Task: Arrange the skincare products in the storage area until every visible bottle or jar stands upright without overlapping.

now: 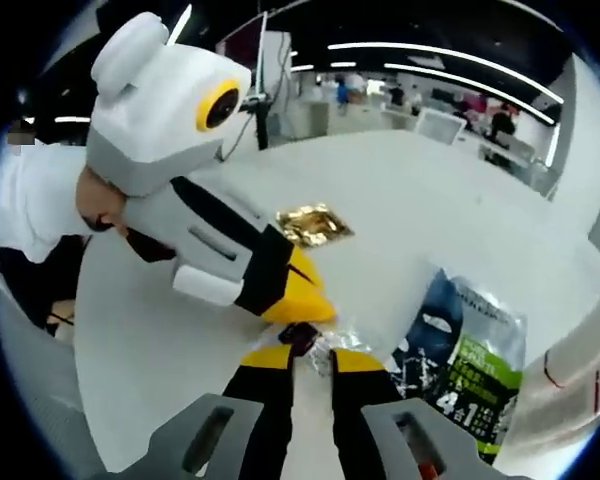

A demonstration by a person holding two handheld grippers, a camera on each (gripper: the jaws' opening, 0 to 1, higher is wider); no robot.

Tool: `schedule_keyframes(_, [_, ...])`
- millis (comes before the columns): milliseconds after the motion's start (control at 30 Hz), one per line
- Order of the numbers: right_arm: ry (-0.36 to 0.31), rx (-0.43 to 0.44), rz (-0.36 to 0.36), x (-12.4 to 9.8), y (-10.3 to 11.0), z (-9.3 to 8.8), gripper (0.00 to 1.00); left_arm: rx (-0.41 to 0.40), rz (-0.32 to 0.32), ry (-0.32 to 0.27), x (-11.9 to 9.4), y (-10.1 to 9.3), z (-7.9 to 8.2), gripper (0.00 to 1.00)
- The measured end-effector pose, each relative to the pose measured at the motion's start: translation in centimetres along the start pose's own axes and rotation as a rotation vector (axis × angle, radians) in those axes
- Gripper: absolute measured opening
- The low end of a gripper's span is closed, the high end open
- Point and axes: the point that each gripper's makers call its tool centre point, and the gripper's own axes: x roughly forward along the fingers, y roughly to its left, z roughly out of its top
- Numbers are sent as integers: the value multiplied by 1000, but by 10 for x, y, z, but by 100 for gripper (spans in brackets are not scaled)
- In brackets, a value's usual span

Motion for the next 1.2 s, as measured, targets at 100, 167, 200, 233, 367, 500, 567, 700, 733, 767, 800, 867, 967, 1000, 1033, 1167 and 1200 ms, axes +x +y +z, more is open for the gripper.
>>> schedule_keyframes(100, [3,-16,1,0,0,0,6,0,1,-1,0,0,0,0])
schedule_keyframes(167, [3,-30,-1,0,1,0,6,15,2,-4,0,0,1,0])
schedule_keyframes(200, [3,-31,-1,0,0,0,6,29,0,-7,0,0,1,1])
schedule_keyframes(233, [4,-29,-1,0,0,0,6,31,0,-7,0,0,1,1])
schedule_keyframes(367, [3,-38,3,0,0,-1,6,36,1,-18,-1,2,2,3])
schedule_keyframes(500, [6,-41,-1,0,0,-1,6,44,15,-18,-4,5,2,8])
schedule_keyframes(567, [4,-40,0,0,0,-1,6,44,27,-23,-6,9,3,10])
schedule_keyframes(700, [6,-44,0,0,0,-1,6,37,32,-29,-9,12,4,9])
schedule_keyframes(733, [6,-45,0,0,0,-1,6,41,42,-31,-11,14,4,10])
schedule_keyframes(767, [5,-44,1,0,0,-1,6,41,48,-35,-12,16,5,10])
schedule_keyframes(800, [5,-43,1,0,0,-1,6,35,49,-40,-14,18,6,10])
schedule_keyframes(867, [6,-44,1,0,0,-1,6,35,61,-41,-16,21,6,10])
schedule_keyframes(967, [8,-43,1,0,0,-1,6,36,68,-36,-18,24,4,11])
schedule_keyframes(1000, [9,-45,1,0,0,-1,6,36,69,-37,-19,25,4,11])
schedule_keyframes(1033, [9,-47,1,0,0,-1,6,33,68,-38,-22,24,4,12])
schedule_keyframes(1167, [8,-48,1,0,0,-1,6,5,65,-53,-32,25,5,15])
schedule_keyframes(1200, [8,-48,1,0,0,-1,6,-18,57,-45,-34,23,3,16])
